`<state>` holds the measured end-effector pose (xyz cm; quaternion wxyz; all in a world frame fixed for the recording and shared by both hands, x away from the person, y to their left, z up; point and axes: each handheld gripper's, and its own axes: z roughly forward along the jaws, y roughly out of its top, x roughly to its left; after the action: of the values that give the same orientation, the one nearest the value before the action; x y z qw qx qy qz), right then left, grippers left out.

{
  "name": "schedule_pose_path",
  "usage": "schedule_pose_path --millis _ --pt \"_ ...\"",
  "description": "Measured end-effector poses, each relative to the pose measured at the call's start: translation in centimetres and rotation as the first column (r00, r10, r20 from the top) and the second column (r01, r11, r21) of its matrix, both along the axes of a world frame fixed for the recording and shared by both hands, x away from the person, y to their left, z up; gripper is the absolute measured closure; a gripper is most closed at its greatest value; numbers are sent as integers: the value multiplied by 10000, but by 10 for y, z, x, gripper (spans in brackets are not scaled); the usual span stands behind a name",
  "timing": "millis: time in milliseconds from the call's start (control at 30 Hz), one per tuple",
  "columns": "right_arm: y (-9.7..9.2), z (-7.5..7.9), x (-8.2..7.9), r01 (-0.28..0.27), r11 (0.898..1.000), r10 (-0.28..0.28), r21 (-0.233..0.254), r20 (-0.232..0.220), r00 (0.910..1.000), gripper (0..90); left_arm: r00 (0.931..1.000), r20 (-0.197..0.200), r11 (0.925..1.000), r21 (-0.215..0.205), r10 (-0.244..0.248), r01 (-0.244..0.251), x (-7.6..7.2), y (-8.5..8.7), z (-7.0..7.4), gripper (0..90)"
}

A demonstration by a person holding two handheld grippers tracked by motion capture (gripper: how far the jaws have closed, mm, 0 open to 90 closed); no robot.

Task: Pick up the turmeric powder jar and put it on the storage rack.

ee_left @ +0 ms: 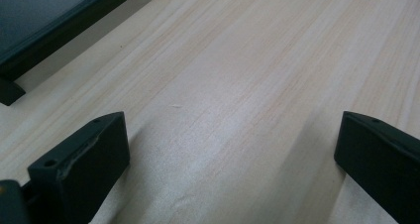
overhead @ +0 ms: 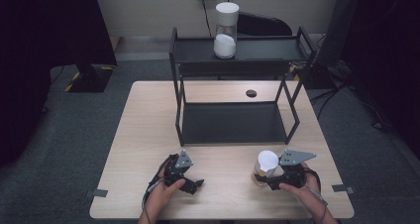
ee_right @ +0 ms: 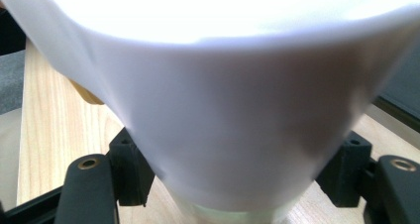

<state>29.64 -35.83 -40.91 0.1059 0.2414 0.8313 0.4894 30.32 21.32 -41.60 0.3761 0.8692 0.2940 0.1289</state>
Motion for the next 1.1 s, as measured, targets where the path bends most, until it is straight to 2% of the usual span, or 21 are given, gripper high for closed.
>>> schedule_pose_path --millis 200,367,500,600,1100 --pt "4 7 3 303 9995 -304 -29 -118 9995 298 10000 0 10000 -1 1 -1 0 0 0 0" --pt "10 17 6 771 9970 -771 -35 -176 9969 300 10000 0 10000 -2 2 -2 0 0 0 0" --pt "18 27 10 1085 9939 -1088 -216 -126 9940 302 10000 2 10000 0 0 0 0 0 0 0" --pt "22 34 16 1200 9923 -1204 -294 -93 9927 302 10000 2 10000 -1 1 -1 0 0 0 0" --pt "30 55 44 1389 9903 -1390 -67 -279 9899 304 10000 1 10000 -4 3 -3 0 0 0 0"
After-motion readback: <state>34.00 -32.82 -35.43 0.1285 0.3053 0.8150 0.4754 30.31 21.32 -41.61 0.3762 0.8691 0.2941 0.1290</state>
